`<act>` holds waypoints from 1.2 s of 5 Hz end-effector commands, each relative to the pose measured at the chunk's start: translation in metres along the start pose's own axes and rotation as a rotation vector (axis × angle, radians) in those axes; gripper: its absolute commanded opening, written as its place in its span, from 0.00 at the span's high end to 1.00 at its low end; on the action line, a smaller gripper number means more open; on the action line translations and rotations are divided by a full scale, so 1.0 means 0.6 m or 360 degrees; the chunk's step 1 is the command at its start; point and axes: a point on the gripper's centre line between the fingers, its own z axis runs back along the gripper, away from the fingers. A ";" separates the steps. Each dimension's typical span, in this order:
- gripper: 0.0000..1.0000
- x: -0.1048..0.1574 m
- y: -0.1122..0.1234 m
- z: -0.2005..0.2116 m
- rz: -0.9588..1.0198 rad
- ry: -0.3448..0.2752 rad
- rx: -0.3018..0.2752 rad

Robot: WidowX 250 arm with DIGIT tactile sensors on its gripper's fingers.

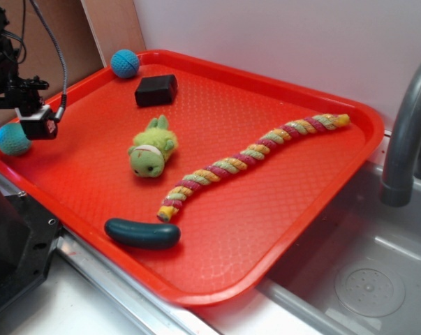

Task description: Grab the green ball.

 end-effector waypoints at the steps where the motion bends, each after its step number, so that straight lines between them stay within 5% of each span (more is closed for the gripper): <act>1: 0.00 0.006 0.015 -0.019 0.0052 0.0129 0.0042; 2: 1.00 0.004 0.020 -0.021 0.0125 0.0143 0.0082; 5: 1.00 0.005 0.005 -0.001 -0.0017 0.0046 0.0191; 6: 1.00 0.016 -0.047 0.088 -0.0270 -0.0207 0.0059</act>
